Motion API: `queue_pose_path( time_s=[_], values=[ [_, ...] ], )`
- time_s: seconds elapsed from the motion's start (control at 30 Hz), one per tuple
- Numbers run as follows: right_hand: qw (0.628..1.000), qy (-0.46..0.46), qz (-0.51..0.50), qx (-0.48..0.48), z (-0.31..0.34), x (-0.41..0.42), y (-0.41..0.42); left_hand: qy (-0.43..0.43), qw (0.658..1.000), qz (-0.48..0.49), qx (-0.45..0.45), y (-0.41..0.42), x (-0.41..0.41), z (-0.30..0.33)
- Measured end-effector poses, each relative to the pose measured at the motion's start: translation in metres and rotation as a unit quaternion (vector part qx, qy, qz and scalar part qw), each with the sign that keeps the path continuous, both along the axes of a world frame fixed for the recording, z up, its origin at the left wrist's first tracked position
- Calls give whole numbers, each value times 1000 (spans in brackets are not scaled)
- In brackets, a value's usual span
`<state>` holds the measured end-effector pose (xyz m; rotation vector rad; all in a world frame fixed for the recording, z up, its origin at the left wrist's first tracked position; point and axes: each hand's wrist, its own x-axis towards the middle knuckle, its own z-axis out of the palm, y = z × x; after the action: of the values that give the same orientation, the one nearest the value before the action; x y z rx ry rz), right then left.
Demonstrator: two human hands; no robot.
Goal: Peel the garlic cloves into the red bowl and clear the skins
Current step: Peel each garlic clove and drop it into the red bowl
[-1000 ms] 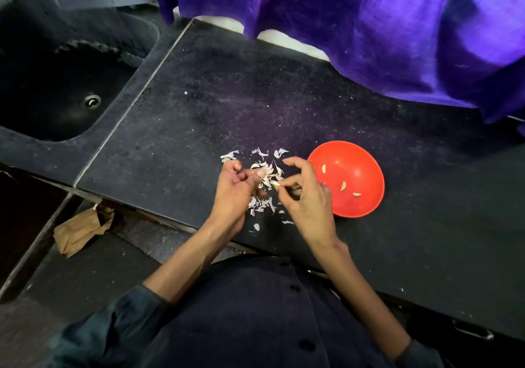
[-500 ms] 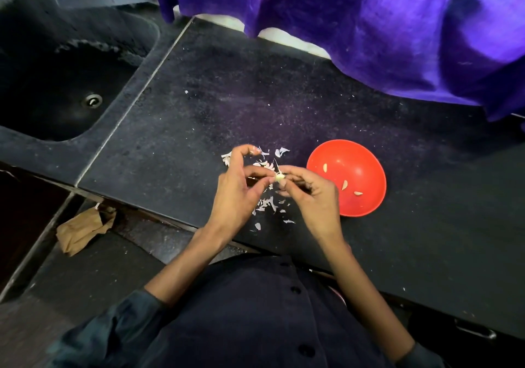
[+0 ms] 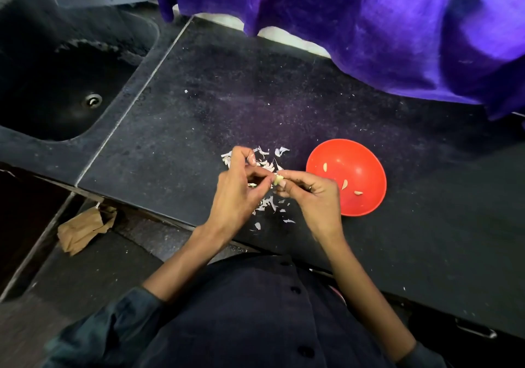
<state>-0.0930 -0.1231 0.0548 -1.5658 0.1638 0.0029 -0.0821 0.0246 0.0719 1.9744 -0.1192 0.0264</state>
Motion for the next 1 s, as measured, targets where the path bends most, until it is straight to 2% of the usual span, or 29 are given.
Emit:
queue_pose_path(
  time_s=[0.17,0.3,0.43,0.7,1.0],
  values=[
    [996,29,11,82,3,-1,1,28,998,35,-43,0,4,-6],
    [989,50,22,139,6,-1,1,83,986,54,-133,5,6,-13],
    [982,70,21,176,6,-1,-1,100,983,35,-147,8,5,-15],
    [982,82,6,171,5,-1,0,93,978,1,-186,6,5,-19],
    [989,89,14,121,7,2,4,86,980,-14,-181,3,8,-20]
  ],
)
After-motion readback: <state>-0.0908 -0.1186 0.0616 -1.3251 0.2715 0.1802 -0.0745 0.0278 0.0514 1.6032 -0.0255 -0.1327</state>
